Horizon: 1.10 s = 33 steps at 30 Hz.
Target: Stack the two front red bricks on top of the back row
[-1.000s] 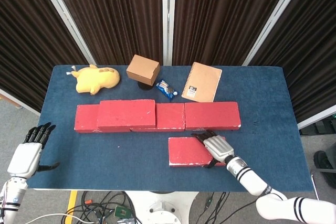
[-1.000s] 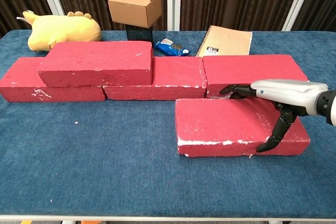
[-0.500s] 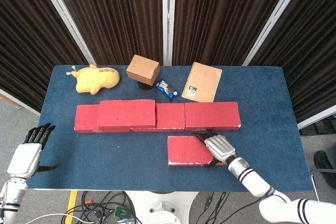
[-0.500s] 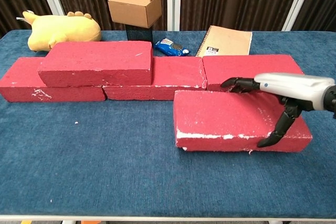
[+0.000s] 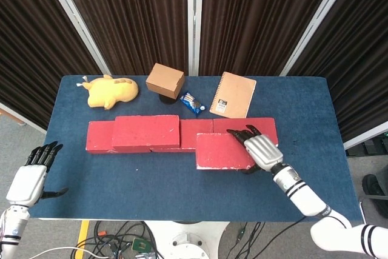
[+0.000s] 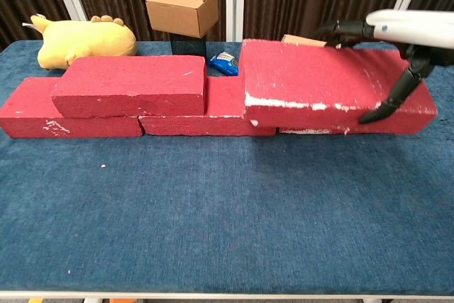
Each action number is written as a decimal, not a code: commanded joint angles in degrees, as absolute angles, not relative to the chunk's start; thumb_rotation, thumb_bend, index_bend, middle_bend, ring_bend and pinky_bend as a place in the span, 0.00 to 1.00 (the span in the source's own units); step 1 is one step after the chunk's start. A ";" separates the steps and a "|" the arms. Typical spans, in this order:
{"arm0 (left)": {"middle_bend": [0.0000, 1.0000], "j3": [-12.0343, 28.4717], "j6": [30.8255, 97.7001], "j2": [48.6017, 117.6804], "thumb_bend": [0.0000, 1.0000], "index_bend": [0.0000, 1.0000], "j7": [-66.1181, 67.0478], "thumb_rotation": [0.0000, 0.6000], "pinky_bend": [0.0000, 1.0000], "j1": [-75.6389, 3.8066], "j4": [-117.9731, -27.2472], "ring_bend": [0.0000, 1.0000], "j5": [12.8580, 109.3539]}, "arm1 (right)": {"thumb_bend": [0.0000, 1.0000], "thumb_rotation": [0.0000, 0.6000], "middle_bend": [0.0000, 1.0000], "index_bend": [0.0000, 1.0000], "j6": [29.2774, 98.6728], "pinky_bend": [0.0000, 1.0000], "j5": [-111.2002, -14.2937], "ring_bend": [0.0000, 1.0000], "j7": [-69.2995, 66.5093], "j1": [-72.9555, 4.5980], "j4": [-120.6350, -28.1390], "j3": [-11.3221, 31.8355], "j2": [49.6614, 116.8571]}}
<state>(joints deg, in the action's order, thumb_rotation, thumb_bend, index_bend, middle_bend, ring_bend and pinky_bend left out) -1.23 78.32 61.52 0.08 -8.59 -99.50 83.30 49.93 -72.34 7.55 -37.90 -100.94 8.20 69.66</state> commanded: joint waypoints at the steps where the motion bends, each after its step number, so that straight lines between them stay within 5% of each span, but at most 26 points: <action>1: 0.00 -1.11 78.19 61.40 0.00 0.00 -0.33 1.00 0.00 -8.51 -99.46 0.00 83.16 | 0.04 1.00 0.27 0.00 48.44 0.00 -69.27 0.16 9.56 -40.02 -99.83 9.95 69.38; 17: 0.00 -0.54 76.96 60.82 0.00 0.00 -1.95 1.00 0.00 -8.64 -98.97 0.00 82.61 | 0.05 1.00 0.26 0.00 35.53 0.00 -60.63 0.18 9.29 -50.47 -86.99 12.68 73.17; 33: 0.00 -0.49 76.24 61.36 0.00 0.00 -3.80 1.00 0.00 -8.50 -97.11 0.00 82.65 | 0.05 1.00 0.26 0.00 34.64 0.00 -58.56 0.18 7.61 -53.53 -80.47 11.38 79.29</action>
